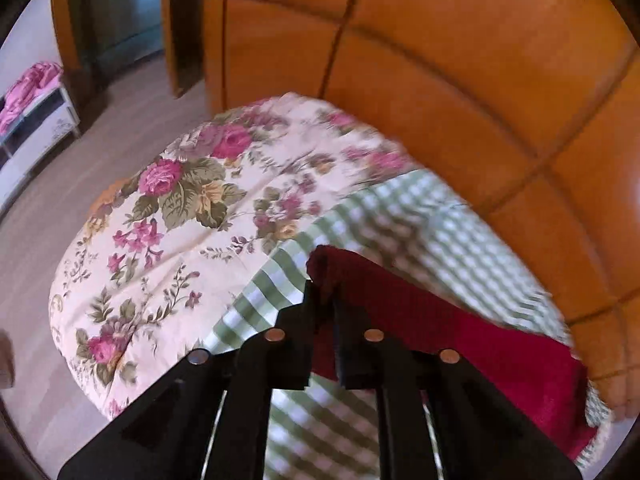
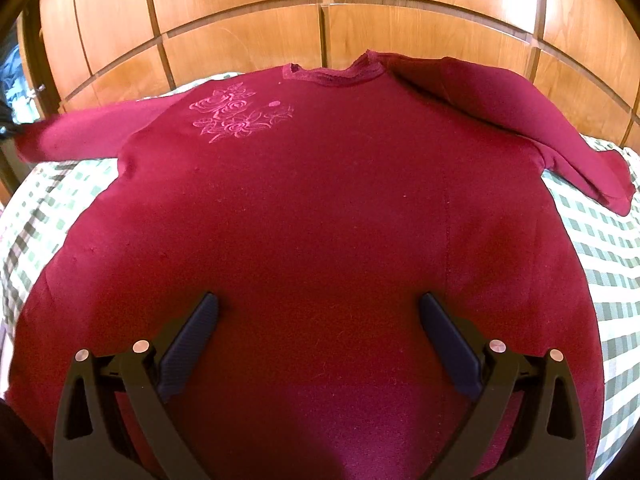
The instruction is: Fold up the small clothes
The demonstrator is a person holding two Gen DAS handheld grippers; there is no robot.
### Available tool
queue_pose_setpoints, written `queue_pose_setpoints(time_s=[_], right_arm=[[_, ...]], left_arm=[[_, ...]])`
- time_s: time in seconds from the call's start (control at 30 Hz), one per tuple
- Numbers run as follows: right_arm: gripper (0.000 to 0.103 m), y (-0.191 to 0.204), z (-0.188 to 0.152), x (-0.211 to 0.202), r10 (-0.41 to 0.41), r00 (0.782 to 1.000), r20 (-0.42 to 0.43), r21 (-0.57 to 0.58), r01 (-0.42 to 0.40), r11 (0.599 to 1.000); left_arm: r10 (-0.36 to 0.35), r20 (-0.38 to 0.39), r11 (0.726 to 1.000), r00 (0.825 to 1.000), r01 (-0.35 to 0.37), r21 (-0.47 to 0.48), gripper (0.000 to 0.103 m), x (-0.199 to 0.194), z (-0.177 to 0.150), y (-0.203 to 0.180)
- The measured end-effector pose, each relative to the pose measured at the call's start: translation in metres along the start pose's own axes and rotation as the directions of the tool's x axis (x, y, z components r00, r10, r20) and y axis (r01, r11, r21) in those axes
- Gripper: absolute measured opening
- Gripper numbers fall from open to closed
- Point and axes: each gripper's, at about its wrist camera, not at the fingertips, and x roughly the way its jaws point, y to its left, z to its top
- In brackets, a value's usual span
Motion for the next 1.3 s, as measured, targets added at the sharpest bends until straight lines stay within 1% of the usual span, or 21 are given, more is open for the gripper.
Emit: queue_pose_setpoints(time_s=[0.03,0.07,0.2,0.23,0.33,0.37,0.4,0.5,0.57,0.63,0.8,0.83,0.87,0.9,0.97,1.1,1.17,1.2,1.23,1.27,1.3], right_arm=[[0.099,0.000,0.000,0.000,-0.001,1.000,0.000,-0.001,0.001,1.000],[0.099,0.000,0.000,0.000,-0.002,1.000,0.000,-0.001,0.002,1.000],[0.099,0.001,0.001,0.000,-0.004,1.000,0.001,-0.003,0.004,1.000],[0.099,0.001,0.001,0.001,-0.004,1.000,0.002,-0.004,0.004,1.000],[0.099,0.001,0.001,0.001,-0.005,1.000,0.004,-0.008,0.005,1.000],[0.099,0.001,0.001,0.001,-0.005,1.000,0.004,-0.008,0.005,1.000],[0.099,0.001,0.001,0.002,-0.005,1.000,0.004,-0.008,0.005,1.000],[0.100,0.002,0.001,0.002,-0.006,1.000,0.004,-0.009,0.006,1.000],[0.099,0.001,0.001,0.003,-0.007,1.000,0.004,-0.010,0.007,1.000],[0.099,0.002,0.002,0.004,-0.008,1.000,0.004,-0.011,0.008,1.000],[0.099,0.002,0.002,0.005,-0.014,1.000,0.004,-0.017,0.014,1.000],[0.099,0.002,0.002,0.005,-0.017,1.000,0.003,-0.019,0.017,1.000],[0.099,0.003,0.002,0.005,-0.019,1.000,0.004,-0.020,0.019,1.000],[0.099,0.003,0.002,0.005,-0.021,1.000,0.003,-0.020,0.021,1.000],[0.099,0.004,0.002,0.005,-0.025,1.000,0.003,-0.022,0.025,0.999],[0.100,0.004,0.002,0.005,-0.028,1.000,0.002,-0.023,0.028,0.999],[0.099,0.004,0.002,0.005,-0.029,1.000,0.003,-0.024,0.029,0.999],[0.099,0.004,0.002,0.005,-0.028,1.000,0.004,-0.024,0.028,0.999],[0.099,0.003,0.002,0.005,-0.027,1.000,0.005,-0.024,0.028,0.999],[0.100,0.003,0.002,0.005,-0.026,1.000,0.006,-0.023,0.027,0.999],[0.100,0.002,0.001,0.005,-0.026,1.000,0.007,-0.023,0.026,0.999]], left_arm=[[0.080,-0.001,0.997,0.997,-0.080,-0.006,0.021,0.015,-0.002,0.001],[0.116,-0.018,0.993,0.993,-0.116,-0.026,0.027,0.024,-0.004,0.006],[0.110,-0.056,0.981,0.992,-0.118,-0.153,0.041,0.044,-0.030,0.037],[0.090,-0.050,0.982,0.995,-0.097,-0.162,0.050,0.043,-0.036,0.042],[-0.064,0.009,0.975,0.998,0.065,-0.213,0.063,0.034,-0.060,0.062],[-0.135,0.033,0.960,0.990,0.139,-0.241,0.074,0.032,-0.068,0.070],[-0.171,0.048,0.946,0.984,0.178,-0.272,0.077,0.032,-0.076,0.078],[-0.274,0.097,0.883,0.957,0.290,-0.368,0.078,0.035,-0.100,0.099],[-0.326,0.126,0.852,0.937,0.348,-0.392,0.076,0.037,-0.112,0.102],[-0.348,0.132,0.854,0.928,0.372,-0.363,0.076,0.039,-0.119,0.095],[-0.288,0.127,0.893,0.949,0.314,-0.322,0.069,0.053,-0.105,0.079],[-0.280,0.125,0.899,0.952,0.306,-0.315,0.056,0.054,-0.101,0.077],[-0.279,0.116,0.905,0.953,0.301,-0.300,0.027,0.058,-0.097,0.071],[-0.291,0.095,0.908,0.952,0.306,-0.286,0.016,0.061,-0.092,0.067],[-0.272,0.077,0.920,0.959,0.282,-0.271,0.008,0.056,-0.087,0.062],[-0.271,0.212,0.921,0.939,0.317,-0.225,0.007,0.000,-0.072,0.060],[-0.214,0.215,0.946,0.953,0.257,-0.198,0.007,-0.011,-0.067,0.055],[-0.170,0.204,0.963,0.964,0.206,-0.172,0.007,-0.010,-0.067,0.049],[-0.092,0.179,0.985,0.980,0.116,-0.130,0.007,-0.001,-0.069,0.040],[-0.026,0.146,0.992,0.989,0.044,-0.117,0.008,0.011,-0.073,0.035],[0.002,0.113,0.993,0.994,0.011,-0.115,0.008,0.022,-0.077,0.035]])
